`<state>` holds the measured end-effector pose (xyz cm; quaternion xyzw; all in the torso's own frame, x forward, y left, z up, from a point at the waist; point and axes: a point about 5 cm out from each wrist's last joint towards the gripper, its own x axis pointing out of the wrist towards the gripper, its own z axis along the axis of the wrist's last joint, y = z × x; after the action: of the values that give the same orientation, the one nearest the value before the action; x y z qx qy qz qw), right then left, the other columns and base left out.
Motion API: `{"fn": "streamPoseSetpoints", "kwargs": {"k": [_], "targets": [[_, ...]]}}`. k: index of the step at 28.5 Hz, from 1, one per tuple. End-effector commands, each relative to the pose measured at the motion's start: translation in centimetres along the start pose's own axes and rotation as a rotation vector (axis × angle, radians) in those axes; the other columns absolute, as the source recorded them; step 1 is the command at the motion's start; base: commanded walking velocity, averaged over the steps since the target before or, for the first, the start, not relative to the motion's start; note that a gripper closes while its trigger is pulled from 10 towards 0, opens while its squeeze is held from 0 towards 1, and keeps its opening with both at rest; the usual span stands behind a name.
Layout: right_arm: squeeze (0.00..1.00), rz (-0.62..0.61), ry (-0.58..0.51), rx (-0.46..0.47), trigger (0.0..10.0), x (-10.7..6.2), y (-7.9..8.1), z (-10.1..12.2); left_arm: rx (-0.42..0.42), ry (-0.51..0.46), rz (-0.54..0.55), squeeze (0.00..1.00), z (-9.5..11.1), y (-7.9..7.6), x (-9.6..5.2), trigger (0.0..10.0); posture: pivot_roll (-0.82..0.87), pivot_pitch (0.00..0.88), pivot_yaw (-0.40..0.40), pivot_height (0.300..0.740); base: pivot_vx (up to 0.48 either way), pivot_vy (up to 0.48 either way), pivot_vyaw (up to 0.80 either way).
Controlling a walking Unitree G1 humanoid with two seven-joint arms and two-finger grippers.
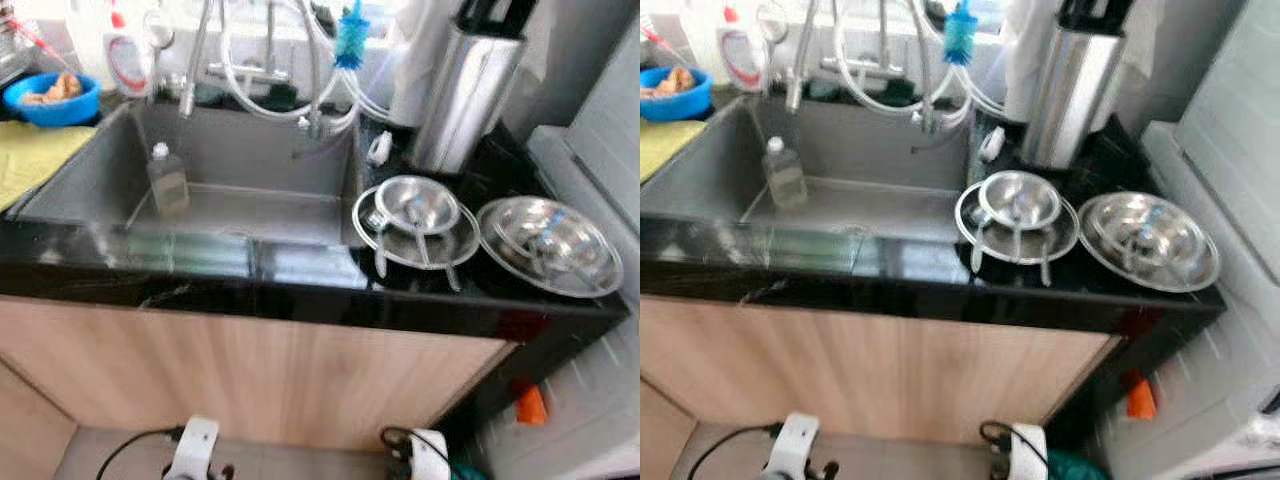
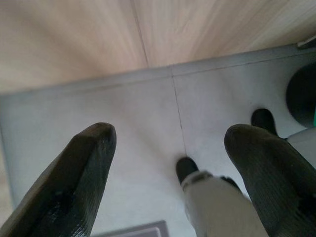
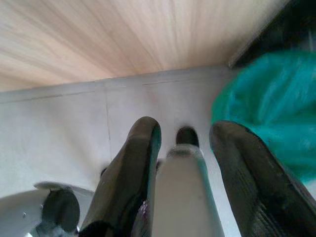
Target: Kitchen organization
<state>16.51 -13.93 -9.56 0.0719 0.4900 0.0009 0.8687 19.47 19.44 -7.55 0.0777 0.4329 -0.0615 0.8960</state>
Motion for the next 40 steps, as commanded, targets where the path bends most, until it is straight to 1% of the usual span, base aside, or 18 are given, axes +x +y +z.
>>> {"fn": "streamPoseSetpoints", "kwargs": {"k": [1,8,22,30,40], "targets": [[0.0,-0.019,0.003,0.0,10.0,-0.06,-0.61,-0.06,0.007,0.007,-0.018,0.0,-0.1,-0.6,0.07,10.0,0.11,0.024,-0.044,0.74,0.0,0.0,-0.69],[0.0,-0.02,0.003,0.001,10.0,-0.06,-0.62,-0.03,0.009,0.005,-0.019,0.0,-0.07,-0.71,0.09,10.0,0.11,0.027,-0.044,0.74,0.0,0.0,-0.69],[0.0,-0.019,0.0,0.001,10.0,-0.07,-0.62,-0.05,0.015,-0.009,-0.018,0.0,-0.01,-0.48,0.03,10.0,0.11,0.017,-0.044,0.74,0.0,0.0,-0.68],[0.0,-0.017,-0.015,0.012,10.0,-0.08,-0.57,0.0,0.014,-0.009,-0.016,0.0,0.1,-0.5,0.06,10.0,0.11,0.002,-0.043,0.74,0.0,0.0,0.0],[0.0,-0.017,-0.013,0.001,10.0,-0.09,-0.58,-0.06,0.012,-0.009,-0.021,0.0,0.12,-0.67,0.09,10.0,0.11,0.0,-0.046,0.74,0.0,0.0,0.0]]}}
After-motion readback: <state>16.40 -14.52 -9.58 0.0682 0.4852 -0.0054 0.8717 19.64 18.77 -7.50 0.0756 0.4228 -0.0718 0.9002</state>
